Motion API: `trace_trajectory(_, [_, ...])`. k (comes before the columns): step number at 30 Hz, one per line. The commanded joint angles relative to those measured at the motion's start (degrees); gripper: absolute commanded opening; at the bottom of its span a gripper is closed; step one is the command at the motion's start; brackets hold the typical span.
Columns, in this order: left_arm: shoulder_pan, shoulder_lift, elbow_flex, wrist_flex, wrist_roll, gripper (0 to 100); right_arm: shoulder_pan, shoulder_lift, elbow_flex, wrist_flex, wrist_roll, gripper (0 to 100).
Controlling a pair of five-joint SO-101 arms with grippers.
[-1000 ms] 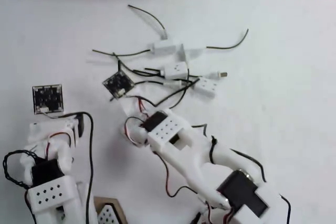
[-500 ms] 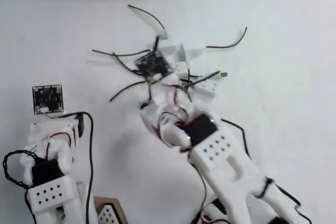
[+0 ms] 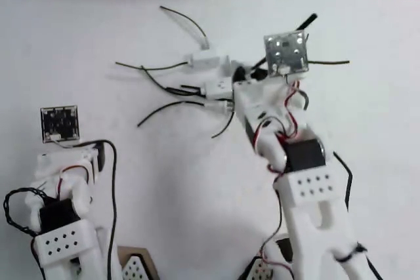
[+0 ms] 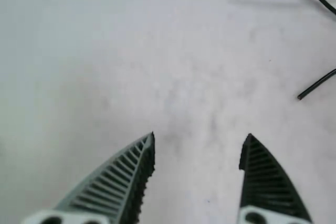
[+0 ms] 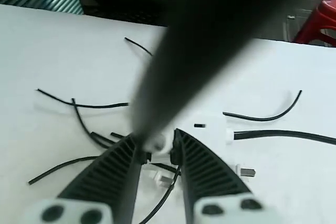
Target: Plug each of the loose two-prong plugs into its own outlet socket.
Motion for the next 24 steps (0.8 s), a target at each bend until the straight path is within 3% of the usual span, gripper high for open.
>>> trace_trajectory(1, [-0.5, -1.5, -0.2, -0.4, 0.3, 26, 3.7, 7.7, -1.1, -9.3, 0.4, 2.1])
trace_trajectory(6, [-0.5, -1.5, 0.6, -1.5, 0.2, 26, 6.4, 21.5, -5.4, -19.6, 6.3, 2.1])
trace_trajectory(15, [-0.5, -1.5, 0.7, -1.6, 0.2, 26, 9.2, 41.5, -21.7, -20.1, 6.9, 2.5])
trace_trajectory(21, [-0.5, -1.5, 0.7, -1.6, 0.2, 26, 8.8, 46.8, -33.0, -4.0, 7.3, 20.5])
trace_trajectory(24, [-0.5, -1.5, 0.7, -1.6, 0.2, 26, 8.9, 47.1, -40.3, 7.0, 7.8, 21.4])
